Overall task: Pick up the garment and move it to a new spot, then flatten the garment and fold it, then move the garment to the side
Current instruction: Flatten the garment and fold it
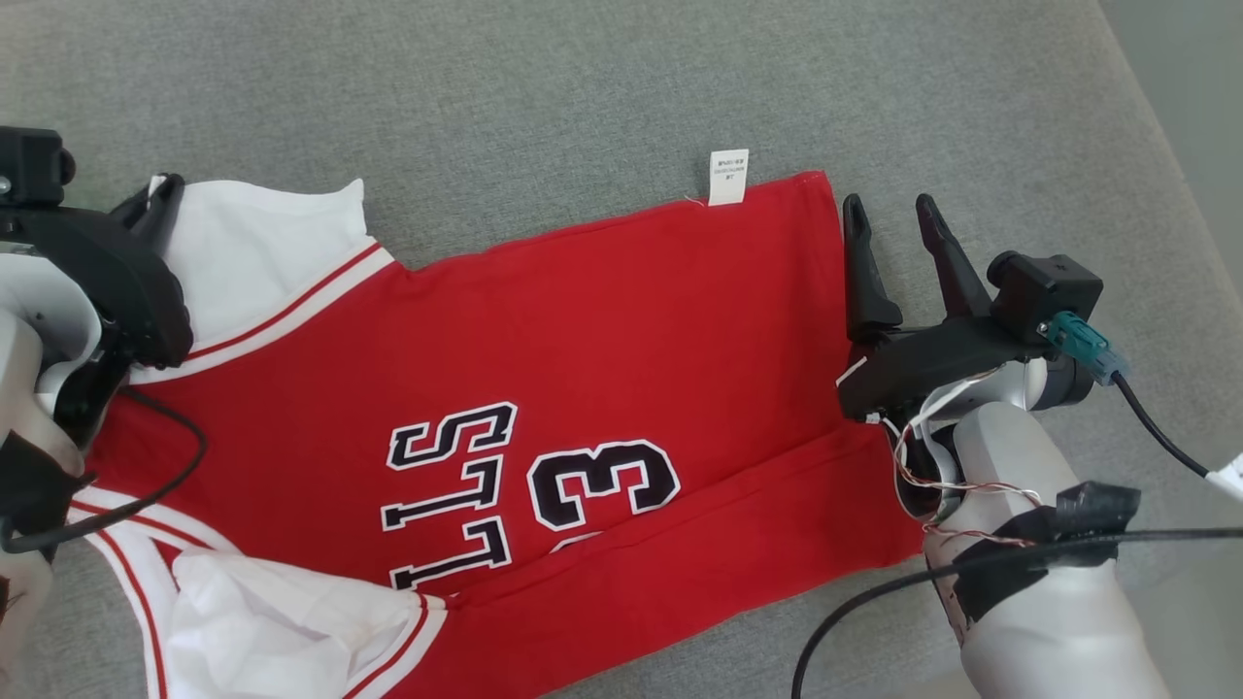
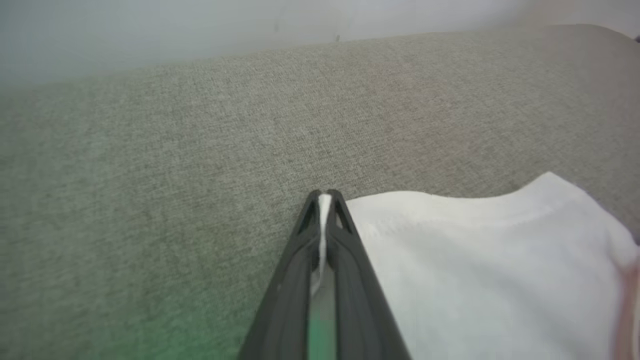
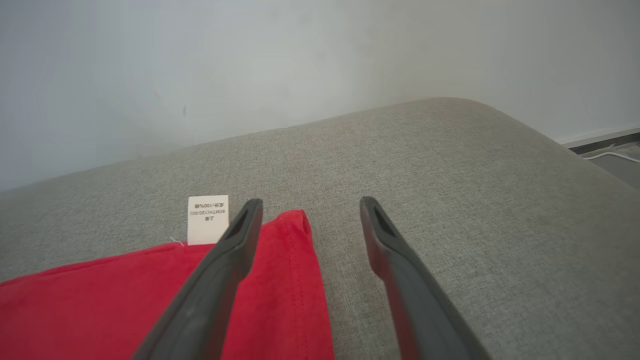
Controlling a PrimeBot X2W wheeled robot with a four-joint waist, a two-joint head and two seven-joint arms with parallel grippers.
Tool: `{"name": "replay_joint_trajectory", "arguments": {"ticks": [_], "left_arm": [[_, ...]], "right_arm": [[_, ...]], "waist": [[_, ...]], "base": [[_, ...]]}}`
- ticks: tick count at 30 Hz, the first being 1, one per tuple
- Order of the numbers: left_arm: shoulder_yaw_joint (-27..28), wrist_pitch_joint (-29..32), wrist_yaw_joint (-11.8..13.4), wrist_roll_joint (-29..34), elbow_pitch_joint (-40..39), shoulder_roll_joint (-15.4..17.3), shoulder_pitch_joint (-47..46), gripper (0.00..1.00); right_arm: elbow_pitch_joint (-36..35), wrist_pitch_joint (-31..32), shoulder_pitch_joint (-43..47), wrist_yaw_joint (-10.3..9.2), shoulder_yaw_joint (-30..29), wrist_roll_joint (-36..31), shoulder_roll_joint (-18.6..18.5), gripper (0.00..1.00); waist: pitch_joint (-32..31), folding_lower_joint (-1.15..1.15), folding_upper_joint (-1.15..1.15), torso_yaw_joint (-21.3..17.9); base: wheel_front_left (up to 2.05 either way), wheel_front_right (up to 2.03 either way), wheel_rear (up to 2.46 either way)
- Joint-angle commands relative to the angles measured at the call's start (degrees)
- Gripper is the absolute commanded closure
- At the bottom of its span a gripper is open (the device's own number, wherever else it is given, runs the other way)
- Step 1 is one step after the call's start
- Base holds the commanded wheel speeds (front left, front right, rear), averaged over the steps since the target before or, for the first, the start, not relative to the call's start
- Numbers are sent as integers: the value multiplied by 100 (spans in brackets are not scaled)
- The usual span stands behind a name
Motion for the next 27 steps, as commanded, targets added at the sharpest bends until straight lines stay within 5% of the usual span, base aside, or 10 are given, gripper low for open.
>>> {"name": "replay_joint_trajectory", "arguments": {"ticks": [1,19,21,22,23,24,27], "left_arm": [[-111,-52,5,-11,6,88,-31,100],[-1030,-747,4,-348,-1112,-87,-292,100],[-1088,-773,4,-387,-1195,-69,-311,100],[-1112,-799,4,-402,-1238,-74,-323,100],[-1124,-798,4,-427,-1268,-69,-331,100],[-1141,-815,4,-444,-1289,-67,-338,100],[-1183,-856,4,-473,-1356,-48,-320,100]], "right_arm": [[86,-29,-123,5,7,19,20,0],[2208,492,-1308,5,-232,393,-461,0],[2400,492,-1402,5,-243,359,-490,7],[2506,479,-1445,5,-282,365,-520,15],[2625,490,-1492,5,-314,318,-567,69],[2710,471,-1544,5,-328,291,-567,100],[2930,318,-1675,5,-411,173,-595,100]], "waist": [[-32,0,-1,44],[-132,0,-1,880],[-126,0,-1,930],[-124,0,-1,961],[-119,0,-1,984],[-111,0,-1,1006],[-103,0,-1,1055]], "base": [[0,0,0],[0,0,0],[0,0,0],[0,0,0],[0,0,0],[0,0,0],[0,0,0]]}}
